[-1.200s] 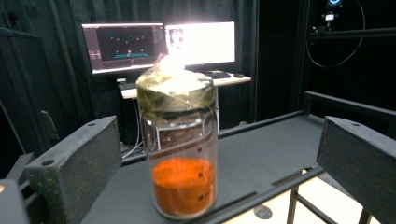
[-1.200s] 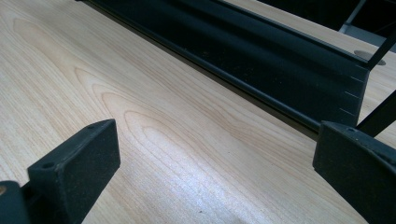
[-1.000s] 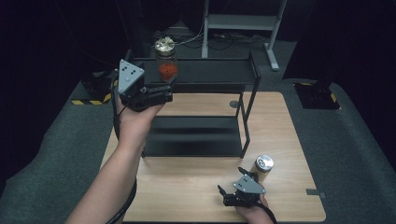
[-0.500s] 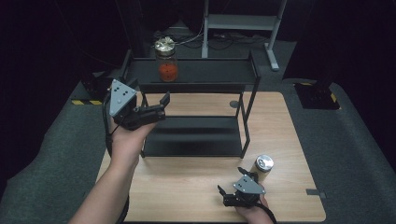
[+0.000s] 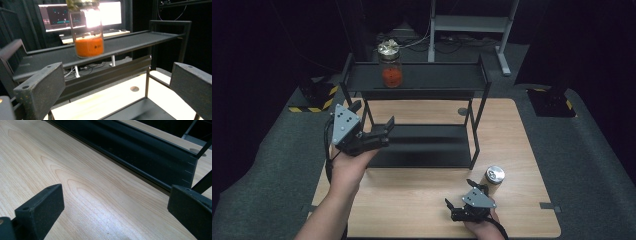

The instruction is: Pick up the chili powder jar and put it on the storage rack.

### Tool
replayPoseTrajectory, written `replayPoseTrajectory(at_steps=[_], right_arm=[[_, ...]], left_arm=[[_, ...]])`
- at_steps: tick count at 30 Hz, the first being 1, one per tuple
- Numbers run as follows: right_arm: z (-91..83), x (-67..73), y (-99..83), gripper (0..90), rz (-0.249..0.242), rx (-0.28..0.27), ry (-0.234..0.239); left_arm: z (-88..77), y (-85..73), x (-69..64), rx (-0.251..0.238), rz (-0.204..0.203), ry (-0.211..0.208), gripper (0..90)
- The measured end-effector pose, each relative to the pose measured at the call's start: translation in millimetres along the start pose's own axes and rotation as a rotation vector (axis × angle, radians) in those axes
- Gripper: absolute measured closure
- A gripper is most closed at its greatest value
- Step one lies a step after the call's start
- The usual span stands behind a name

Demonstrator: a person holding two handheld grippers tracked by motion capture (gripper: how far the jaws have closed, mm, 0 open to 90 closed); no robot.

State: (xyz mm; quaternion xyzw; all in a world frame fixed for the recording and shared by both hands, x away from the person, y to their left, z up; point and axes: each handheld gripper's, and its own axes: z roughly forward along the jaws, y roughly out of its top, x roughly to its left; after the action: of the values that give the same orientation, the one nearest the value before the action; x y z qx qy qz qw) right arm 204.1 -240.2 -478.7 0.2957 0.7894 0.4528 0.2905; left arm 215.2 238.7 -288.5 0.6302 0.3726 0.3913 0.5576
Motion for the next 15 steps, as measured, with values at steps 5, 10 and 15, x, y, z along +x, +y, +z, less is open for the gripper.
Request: replayPoseTrajectory(at_steps=[5, 10, 15], right_arm=[[0.0, -0.1, 0.0, 0.0, 0.000, 0.000, 0.001], [0.0, -0.3, 0.0, 0.0, -0.001, 0.000, 0.002], [0.1, 0.0, -0.1, 0.0, -0.003, -0.001, 0.000]], left_arm=[[-1.4, -14.5, -3.6, 0.028, -0.004, -0.011, 0.3], [-1.9, -32.5, -3.3, 0.059, -0.014, -0.024, 0.4], [-2.4, -51.3, -4.5, 0.092, -0.016, -0.033, 0.4]])
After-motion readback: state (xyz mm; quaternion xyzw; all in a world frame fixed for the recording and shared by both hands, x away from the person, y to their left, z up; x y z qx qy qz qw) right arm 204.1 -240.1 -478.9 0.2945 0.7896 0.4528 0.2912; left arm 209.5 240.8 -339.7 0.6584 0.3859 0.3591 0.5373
